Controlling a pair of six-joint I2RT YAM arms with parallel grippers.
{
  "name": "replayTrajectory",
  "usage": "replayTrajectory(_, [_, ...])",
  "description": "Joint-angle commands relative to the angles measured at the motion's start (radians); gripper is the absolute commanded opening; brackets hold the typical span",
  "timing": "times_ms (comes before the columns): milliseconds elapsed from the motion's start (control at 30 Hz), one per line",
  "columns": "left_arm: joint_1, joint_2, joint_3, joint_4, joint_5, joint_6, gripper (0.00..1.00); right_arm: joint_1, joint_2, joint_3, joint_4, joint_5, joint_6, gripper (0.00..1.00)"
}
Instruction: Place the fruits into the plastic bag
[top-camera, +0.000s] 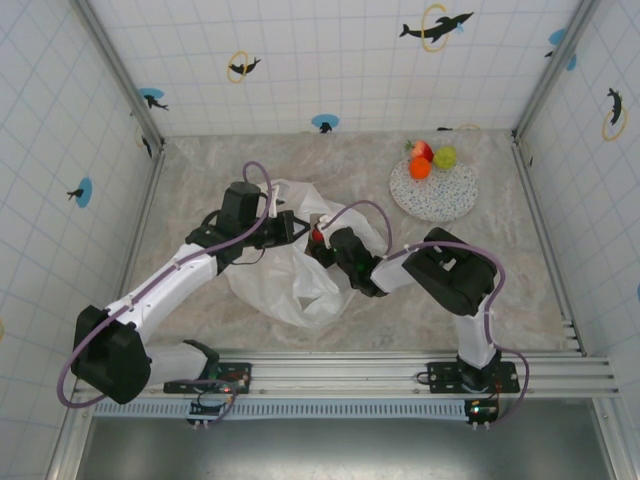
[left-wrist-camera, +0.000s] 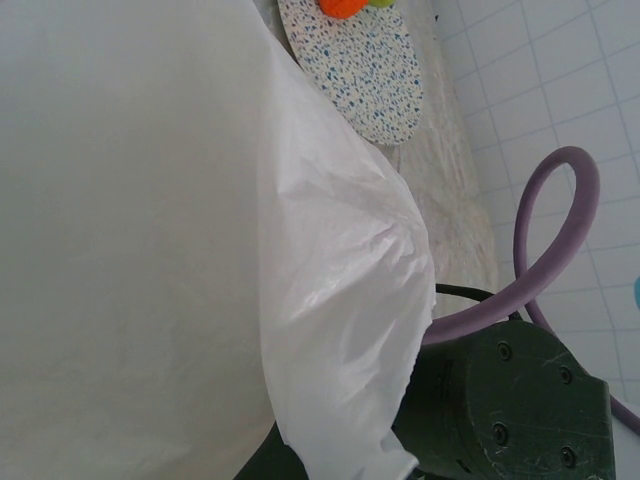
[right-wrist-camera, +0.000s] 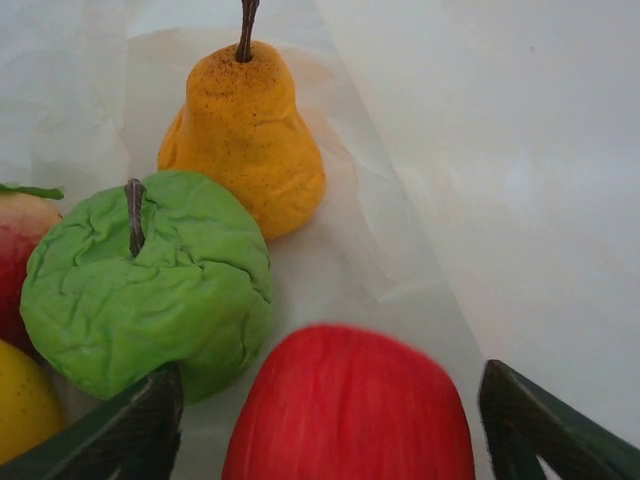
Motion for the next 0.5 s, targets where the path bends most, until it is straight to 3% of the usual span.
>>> replayTrajectory(0, [0.006,0.007,0.029,-0.004,0.013,0.037,0.00,0.005,-0.031,0.028,-0.038,-0.016,-0.027,0.85])
replayTrajectory(267, [0.006,0.003,0.027,-0.003,0.012,0.040,0.00,0.003,-0.168,-0.050,-0.148,-0.078,-0.076,0.94])
replayTrajectory(467, [0.006,0.006,0.024,-0.002,0.010,0.042,0.00,0.001,-0.291,-0.132,-0.256,-0.145,-0.107,0.96])
